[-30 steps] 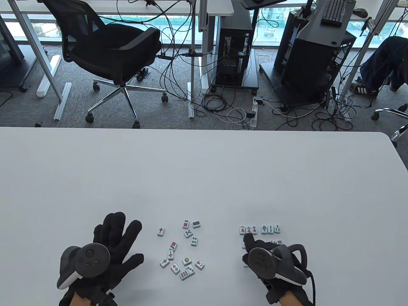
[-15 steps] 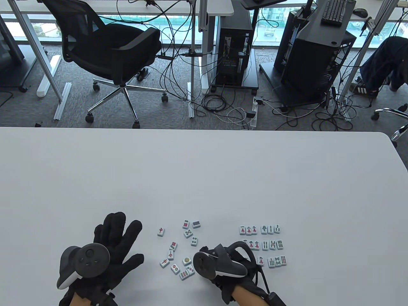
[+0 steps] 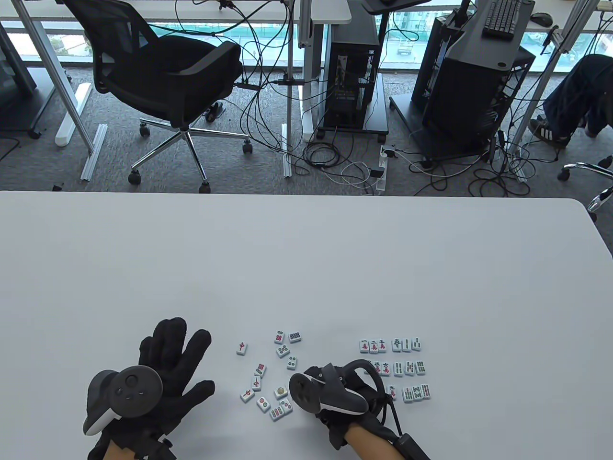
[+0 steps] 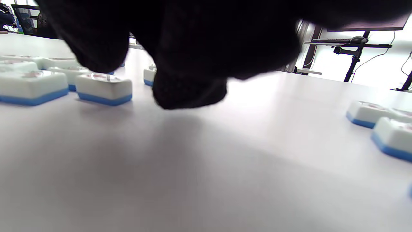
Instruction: Mahjong suit sorting
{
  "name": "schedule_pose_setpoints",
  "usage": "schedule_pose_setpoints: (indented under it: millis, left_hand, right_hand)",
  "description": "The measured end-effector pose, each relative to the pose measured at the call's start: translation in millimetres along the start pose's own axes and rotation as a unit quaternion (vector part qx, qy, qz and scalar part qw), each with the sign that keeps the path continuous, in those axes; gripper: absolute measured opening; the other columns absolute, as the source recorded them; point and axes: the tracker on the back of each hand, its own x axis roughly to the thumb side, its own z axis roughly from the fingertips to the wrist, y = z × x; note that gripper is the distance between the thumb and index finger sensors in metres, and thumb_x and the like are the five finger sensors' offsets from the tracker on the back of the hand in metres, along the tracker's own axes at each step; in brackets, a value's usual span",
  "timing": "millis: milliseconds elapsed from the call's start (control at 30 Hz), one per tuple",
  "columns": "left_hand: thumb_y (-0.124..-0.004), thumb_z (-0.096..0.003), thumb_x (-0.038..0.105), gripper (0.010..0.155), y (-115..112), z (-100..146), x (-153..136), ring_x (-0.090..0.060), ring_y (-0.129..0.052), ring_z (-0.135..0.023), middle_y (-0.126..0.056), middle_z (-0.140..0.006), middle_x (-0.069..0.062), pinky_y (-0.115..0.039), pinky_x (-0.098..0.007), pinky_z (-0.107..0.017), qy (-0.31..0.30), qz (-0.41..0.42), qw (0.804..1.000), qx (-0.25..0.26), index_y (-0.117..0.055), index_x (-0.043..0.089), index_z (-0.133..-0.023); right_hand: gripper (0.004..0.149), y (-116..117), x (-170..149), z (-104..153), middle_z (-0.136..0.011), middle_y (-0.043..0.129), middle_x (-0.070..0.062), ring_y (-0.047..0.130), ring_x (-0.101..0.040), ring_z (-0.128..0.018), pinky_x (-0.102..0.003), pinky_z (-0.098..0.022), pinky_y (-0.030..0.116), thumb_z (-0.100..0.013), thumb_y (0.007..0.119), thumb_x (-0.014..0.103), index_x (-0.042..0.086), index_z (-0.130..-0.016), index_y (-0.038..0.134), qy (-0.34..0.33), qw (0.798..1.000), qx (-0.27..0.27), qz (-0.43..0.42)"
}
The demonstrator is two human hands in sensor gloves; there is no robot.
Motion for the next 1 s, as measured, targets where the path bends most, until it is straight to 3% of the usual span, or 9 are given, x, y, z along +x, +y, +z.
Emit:
schedule_pose_setpoints:
  millis: [333,433,567,800,1000]
  left_hand:
    - [-0.056,-0.0445,0.075,0.082,0.1,-0.1,-0.3,-0.018,0.015,-0.108,0.015,-0.109,0.016,0.003,-0.054,-0.074,0.002,-0.001,1.000,-0.001,-0.018,0.045,-0.110]
    - [-0.056,-0.0445,0.075,0.081,0.1,-0.1,-0.3,-0.018,0.015,-0.108,0.015,-0.109,0.016,0.003,-0.054,-0.074,0.002,0.000,1.000,-0.001,-0.018,0.045,-0.110]
    - [-0.056,-0.0445,0.075,0.082,0.5,-0.1,0.3,-0.018,0.015,-0.108,0.015,-0.109,0.016,0.003,-0.054,-0.074,0.002,0.001,1.000,-0.001,-0.018,0.045,-0.110]
    - [-0.056,-0.0446,0.075,0.081,0.3,-0.6,0.3,-0.018,0.015,-0.108,0.015,-0.109,0.016,0.003,-0.054,-0.074,0.000,0.000,1.000,-0.002,-0.018,0.045,-0.110]
    - [-0.056,-0.0445,0.075,0.081,0.9,-0.3,0.0,-0.018,0.015,-0.108,0.015,-0.109,0.016,0.004,-0.054,-0.074,0.001,0.001,1.000,0.000,-0.018,0.045,-0.110]
  right_hand:
    - [0.056,3.6,12.6,-14.0,-0.036,0.099,-0.005,0.091,-0.013,-0.009,-0.029,-0.006,0.082,-0.045,0.077,0.051,0.003,-0.069,0.091,0.040,0.998,0.048,-0.023]
    - [0.055,2.6,11.3,-14.8,-0.040,0.099,-0.006,0.092,-0.014,-0.011,-0.030,-0.009,0.083,-0.045,0.079,0.048,0.002,-0.073,0.089,0.040,0.997,0.064,-0.031]
    - [0.057,1.3,8.1,-10.3,-0.049,0.098,-0.010,0.093,-0.018,-0.020,-0.033,-0.015,0.084,-0.043,0.083,0.044,0.003,-0.083,0.085,0.031,0.998,0.051,-0.007]
    - [0.065,0.8,6.7,-5.7,-0.058,0.096,-0.012,0.094,-0.020,-0.027,-0.035,-0.021,0.084,-0.040,0.087,0.042,0.003,-0.091,0.078,0.010,0.999,0.047,0.003]
    - [0.059,8.0,13.6,-13.0,-0.052,0.096,-0.008,0.092,-0.015,-0.021,-0.031,-0.016,0.083,-0.043,0.086,0.036,0.002,-0.089,0.078,0.005,0.998,0.056,0.001]
